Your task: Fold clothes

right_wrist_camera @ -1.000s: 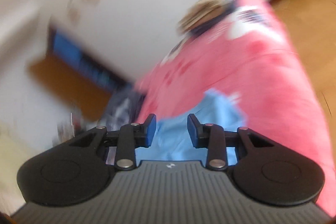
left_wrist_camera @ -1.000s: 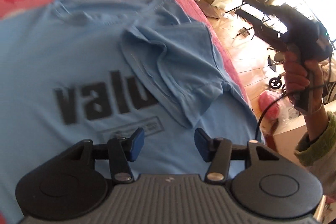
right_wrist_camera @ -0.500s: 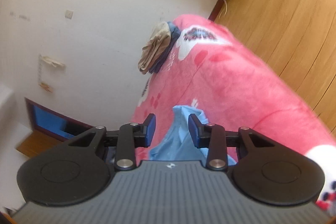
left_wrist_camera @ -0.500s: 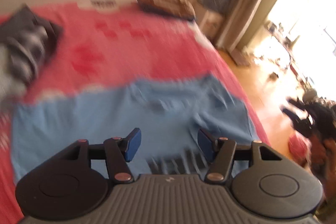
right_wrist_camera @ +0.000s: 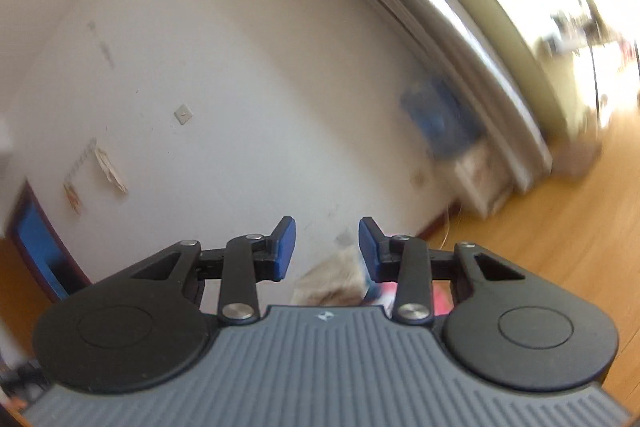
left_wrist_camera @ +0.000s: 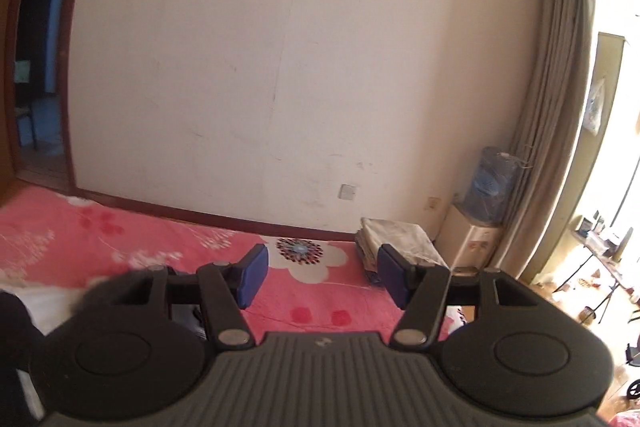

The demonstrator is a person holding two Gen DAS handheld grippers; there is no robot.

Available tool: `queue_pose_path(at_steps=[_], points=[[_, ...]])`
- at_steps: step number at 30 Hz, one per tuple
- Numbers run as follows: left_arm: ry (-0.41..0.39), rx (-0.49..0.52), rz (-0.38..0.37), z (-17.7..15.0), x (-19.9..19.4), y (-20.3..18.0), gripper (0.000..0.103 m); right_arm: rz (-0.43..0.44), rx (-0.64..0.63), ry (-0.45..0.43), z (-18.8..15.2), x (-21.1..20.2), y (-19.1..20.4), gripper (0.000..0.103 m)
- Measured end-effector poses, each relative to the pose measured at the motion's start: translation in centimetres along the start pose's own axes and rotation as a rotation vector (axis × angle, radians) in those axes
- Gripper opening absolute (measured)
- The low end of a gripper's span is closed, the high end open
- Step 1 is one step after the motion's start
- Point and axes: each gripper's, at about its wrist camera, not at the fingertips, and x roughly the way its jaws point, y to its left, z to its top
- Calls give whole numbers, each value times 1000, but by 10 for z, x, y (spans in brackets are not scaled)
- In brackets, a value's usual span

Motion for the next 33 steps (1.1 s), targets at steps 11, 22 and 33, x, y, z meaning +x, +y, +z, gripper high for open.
queue_pose_path(at_steps=[11, 22, 33], points=[[332, 85, -220, -111, 106, -94, 75, -125, -327, 422, -62, 21, 25, 38], [657, 235, -367, -248, 244, -149, 58, -48, -609, 924, -271, 211, 6, 36], [742, 445, -557, -292, 301, -224, 41, 49, -590, 1103, -308, 235, -21, 28]])
